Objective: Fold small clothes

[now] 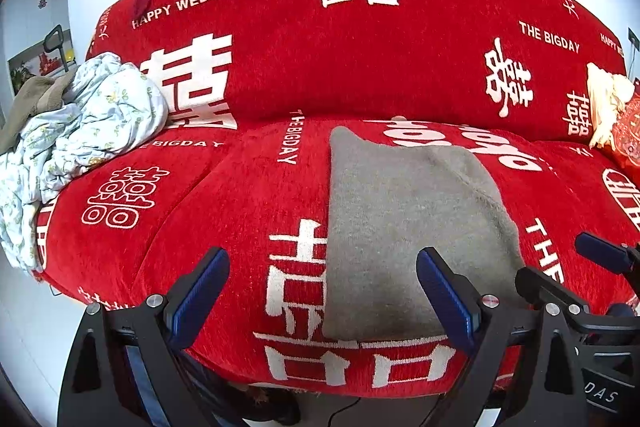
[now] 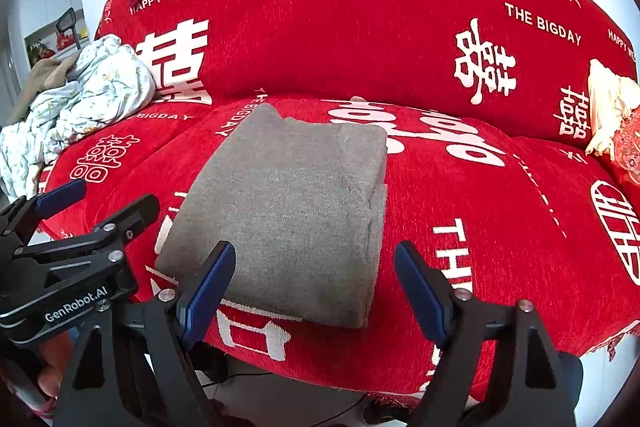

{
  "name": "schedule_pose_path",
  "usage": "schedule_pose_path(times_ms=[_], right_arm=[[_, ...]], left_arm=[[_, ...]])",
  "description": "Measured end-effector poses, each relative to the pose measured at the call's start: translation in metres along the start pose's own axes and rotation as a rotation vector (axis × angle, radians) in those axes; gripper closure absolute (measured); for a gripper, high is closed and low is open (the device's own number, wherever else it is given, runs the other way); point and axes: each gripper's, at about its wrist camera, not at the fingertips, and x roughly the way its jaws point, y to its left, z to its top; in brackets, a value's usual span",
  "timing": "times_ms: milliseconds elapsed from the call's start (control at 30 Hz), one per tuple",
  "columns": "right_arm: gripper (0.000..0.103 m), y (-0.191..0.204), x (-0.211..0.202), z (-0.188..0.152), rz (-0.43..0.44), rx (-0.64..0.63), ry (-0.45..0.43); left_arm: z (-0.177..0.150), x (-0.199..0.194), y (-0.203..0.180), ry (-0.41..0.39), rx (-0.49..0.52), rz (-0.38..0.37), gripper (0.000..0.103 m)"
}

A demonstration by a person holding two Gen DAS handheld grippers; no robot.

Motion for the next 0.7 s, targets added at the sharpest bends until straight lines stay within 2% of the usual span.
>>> schedule_pose_path(times_ms=[700], right_arm=[[0.019, 0.0052, 0.0028, -0.0043, 0.007, -0.02, 0.003]], left_arm=[[0.001, -0.0022, -0.0011, -0.011, 0.004, 0.013, 0.008]])
